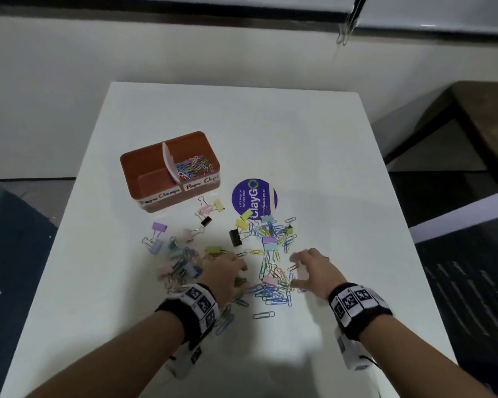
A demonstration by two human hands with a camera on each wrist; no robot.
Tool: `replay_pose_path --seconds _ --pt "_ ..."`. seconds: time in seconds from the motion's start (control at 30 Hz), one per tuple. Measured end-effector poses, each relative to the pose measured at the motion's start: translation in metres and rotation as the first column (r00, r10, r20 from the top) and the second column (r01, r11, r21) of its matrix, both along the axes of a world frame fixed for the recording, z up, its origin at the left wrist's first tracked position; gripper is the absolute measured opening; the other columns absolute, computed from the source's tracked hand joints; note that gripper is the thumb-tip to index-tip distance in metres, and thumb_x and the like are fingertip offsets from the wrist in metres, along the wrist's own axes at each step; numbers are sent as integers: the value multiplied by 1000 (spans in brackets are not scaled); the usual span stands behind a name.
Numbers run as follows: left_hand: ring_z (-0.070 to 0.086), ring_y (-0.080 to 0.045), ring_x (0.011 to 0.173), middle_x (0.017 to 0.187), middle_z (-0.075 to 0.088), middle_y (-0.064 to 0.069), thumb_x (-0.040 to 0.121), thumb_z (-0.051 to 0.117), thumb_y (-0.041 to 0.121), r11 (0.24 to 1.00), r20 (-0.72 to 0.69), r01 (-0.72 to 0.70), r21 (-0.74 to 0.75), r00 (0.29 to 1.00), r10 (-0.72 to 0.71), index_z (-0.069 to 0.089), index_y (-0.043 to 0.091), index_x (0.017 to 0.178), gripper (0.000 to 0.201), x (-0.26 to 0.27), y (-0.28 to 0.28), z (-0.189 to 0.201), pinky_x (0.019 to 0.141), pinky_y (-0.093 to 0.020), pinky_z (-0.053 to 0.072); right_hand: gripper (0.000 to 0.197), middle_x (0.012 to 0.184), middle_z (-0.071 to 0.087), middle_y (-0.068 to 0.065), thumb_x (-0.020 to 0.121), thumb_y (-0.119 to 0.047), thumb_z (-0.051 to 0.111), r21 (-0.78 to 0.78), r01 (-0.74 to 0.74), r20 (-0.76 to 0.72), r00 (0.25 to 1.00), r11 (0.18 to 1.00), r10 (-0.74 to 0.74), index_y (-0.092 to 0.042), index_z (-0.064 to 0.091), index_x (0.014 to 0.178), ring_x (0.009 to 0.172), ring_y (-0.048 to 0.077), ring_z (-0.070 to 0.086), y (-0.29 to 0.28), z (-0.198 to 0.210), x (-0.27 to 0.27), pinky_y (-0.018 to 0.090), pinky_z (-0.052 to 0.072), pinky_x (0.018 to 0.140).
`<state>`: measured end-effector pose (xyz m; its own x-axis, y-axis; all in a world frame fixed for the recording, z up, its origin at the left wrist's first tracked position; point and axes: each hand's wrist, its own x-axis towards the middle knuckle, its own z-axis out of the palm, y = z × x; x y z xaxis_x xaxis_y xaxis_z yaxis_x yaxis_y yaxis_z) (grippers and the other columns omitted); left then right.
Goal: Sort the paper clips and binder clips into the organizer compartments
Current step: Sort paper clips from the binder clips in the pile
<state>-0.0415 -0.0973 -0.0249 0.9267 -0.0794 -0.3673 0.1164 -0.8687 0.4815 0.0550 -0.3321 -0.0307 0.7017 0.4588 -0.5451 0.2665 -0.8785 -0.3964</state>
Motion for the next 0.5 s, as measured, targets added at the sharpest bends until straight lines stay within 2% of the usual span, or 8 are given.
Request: replay_pose_path --seconds 0.07,0.17,0.3,0.37,0.43,0.5 --pt "54 -22 103 117 50 -1 77 69 30 997 -45 11 82 999 -7 54 19 113 41 -4 -5 -9 88 -36 48 68 120 41 -2 69 -39 79 -5 13 0 1000 1000 -13 -29 46 127 105 18 49 -6 -4 -6 32 47 90" --pt "53 -22 100 118 45 0 77 68 22 986 -68 0 164 998 12 52 19 111 38 -6 -11 -18 85 -34 48 74 116 38 -2 63 -41 82 24 18 -1 1000 1000 -18 -29 45 125 102 18 46 -5 -10 -15 33 47 88" --pt "54 -23 100 113 55 -2 85 58 18 991 -69 0 135 998 10 53 17 107 22 2 -13 -20 84 -32 44 52 106 42 -2 68 -32 81 90 60 41 997 994 -63 -21 53 111 90 18 49 5 -18 -19 29 45 79" --pt "56 -24 97 109 59 -5 87 54 12 992 -97 11 124 995 1 54 16 106 19 9 -12 -20 84 -33 46 37 94 49 -2 72 -26 78 124 103 19 994 987 -106 -19 57 101 82 20 53 10 -20 -16 29 44 75" --pt "56 -26 101 109 59 -7 89 49 9 992 -117 33 121 993 -19 56 13 105 18 15 -11 -20 86 -33 45 23 77 56 -1 76 -18 74 144 155 -41 988 977 -150 -21 56 89 71 22 57 13 -21 -12 32 48 73" --pt "56 -27 103 110 59 -8 91 48 10 989 -145 58 139 989 -38 59 12 104 18 20 -10 -18 87 -32 43 18 66 57 -1 78 -13 70 123 171 -87 983 977 -161 -22 54 81 56 16 55 16 -20 -6 34 52 72"
